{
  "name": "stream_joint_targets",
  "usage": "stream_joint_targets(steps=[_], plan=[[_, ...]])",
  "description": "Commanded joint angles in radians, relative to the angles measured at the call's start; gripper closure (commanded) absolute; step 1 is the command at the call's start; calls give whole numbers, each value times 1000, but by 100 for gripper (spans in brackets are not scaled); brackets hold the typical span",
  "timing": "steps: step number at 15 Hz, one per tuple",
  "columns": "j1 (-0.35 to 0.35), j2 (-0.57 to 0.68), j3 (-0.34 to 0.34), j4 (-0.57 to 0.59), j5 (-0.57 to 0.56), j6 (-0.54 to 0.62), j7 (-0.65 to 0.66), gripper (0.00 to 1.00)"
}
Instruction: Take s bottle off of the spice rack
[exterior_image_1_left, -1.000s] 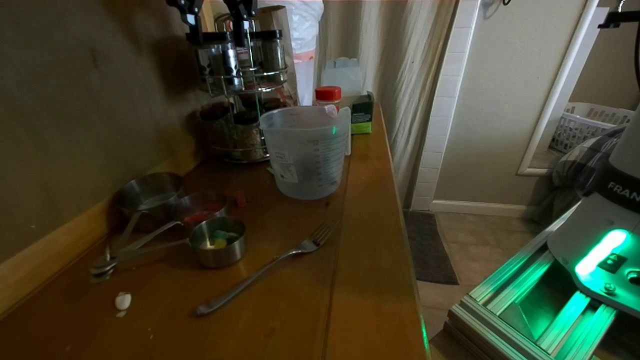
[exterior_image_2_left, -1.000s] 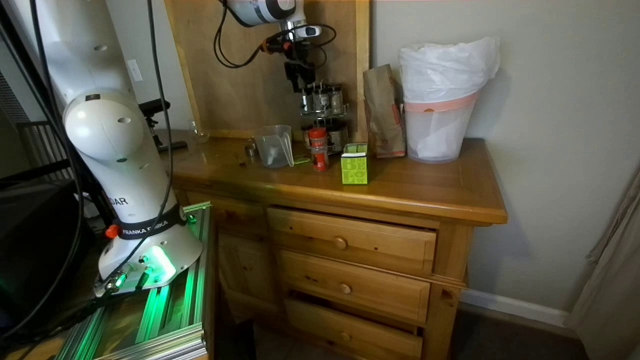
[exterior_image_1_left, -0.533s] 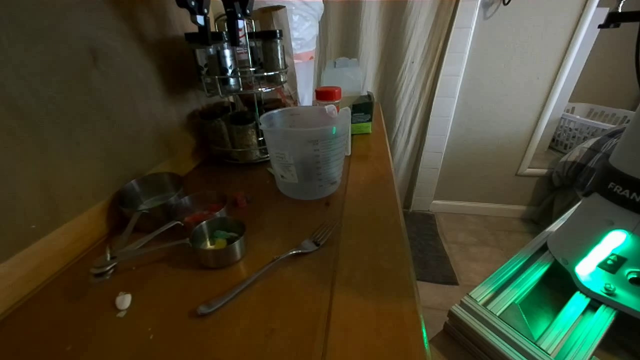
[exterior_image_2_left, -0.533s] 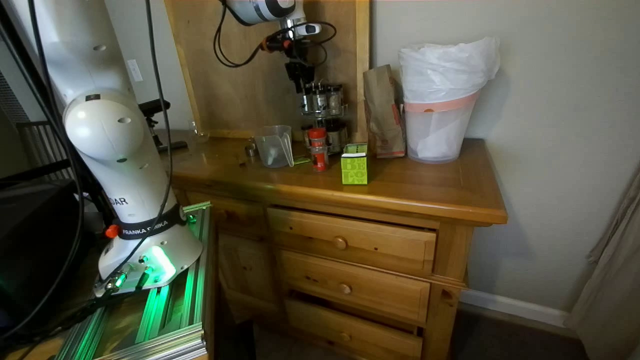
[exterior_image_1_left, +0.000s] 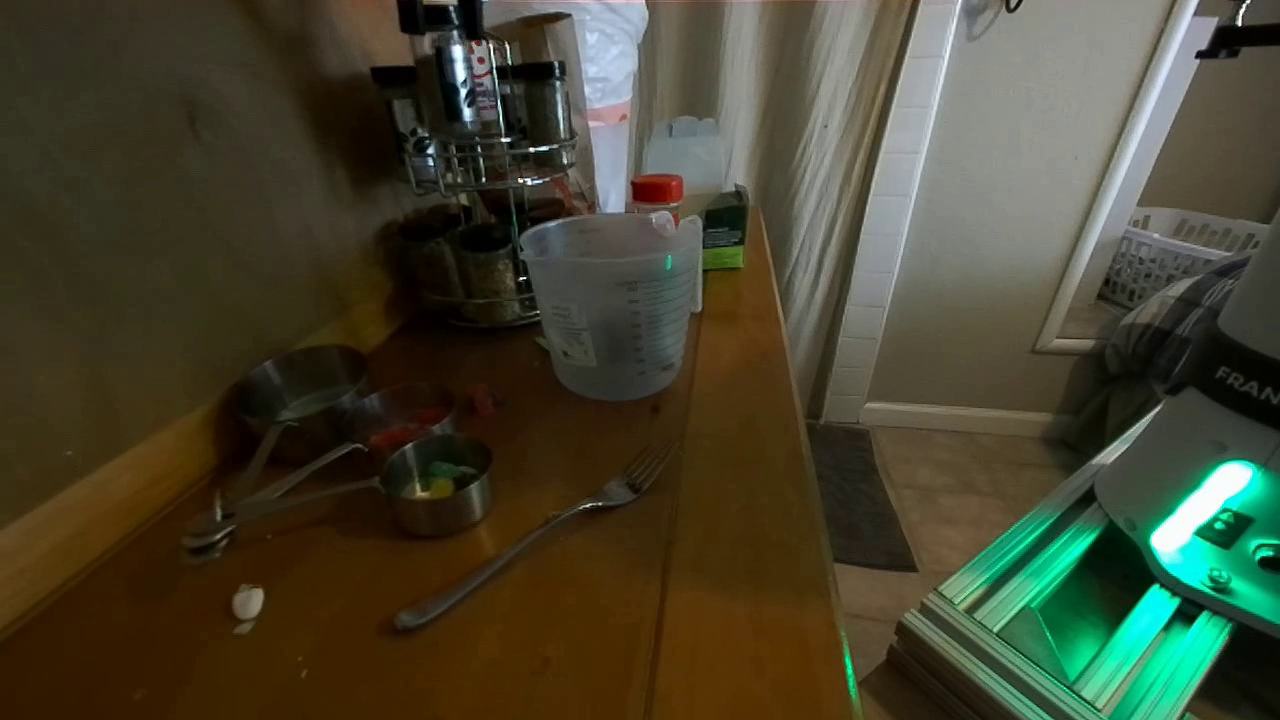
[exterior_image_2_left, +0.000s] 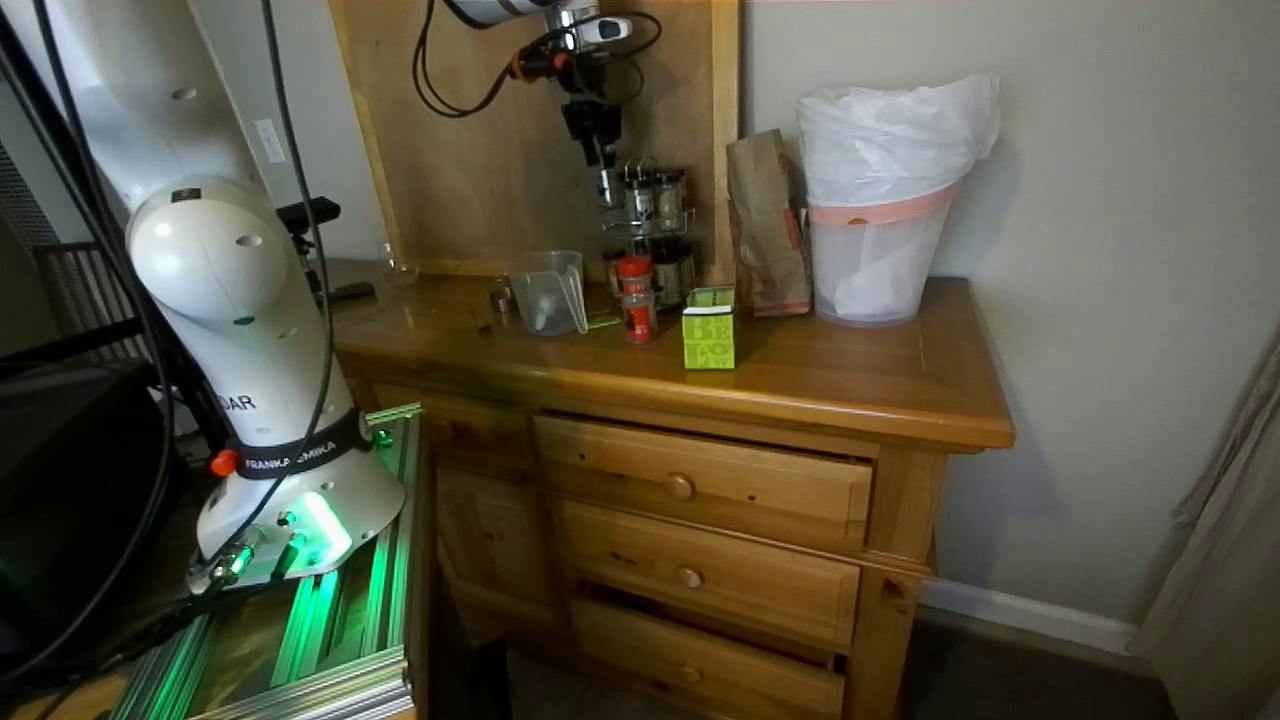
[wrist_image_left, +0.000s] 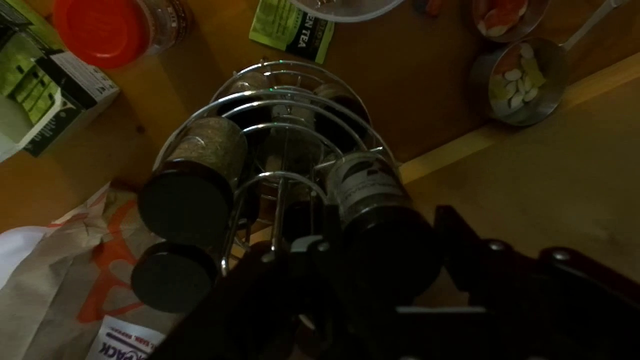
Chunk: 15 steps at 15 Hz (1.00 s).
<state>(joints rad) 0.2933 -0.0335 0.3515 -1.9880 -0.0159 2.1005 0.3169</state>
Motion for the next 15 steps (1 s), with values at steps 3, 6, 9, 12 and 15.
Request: stream_joint_targets(steps=[3, 6, 9, 12, 15], plan=[[17, -165, -4, -67, 44, -139, -56, 75], [22, -211, -7, -129, 64, -205, -80, 75], [35, -222, -23, -210, 166, -220, -177, 75], [44, -202, -34, -283, 295, -145, -294, 75], [32, -184, -35, -330, 330, -94, -314, 75]])
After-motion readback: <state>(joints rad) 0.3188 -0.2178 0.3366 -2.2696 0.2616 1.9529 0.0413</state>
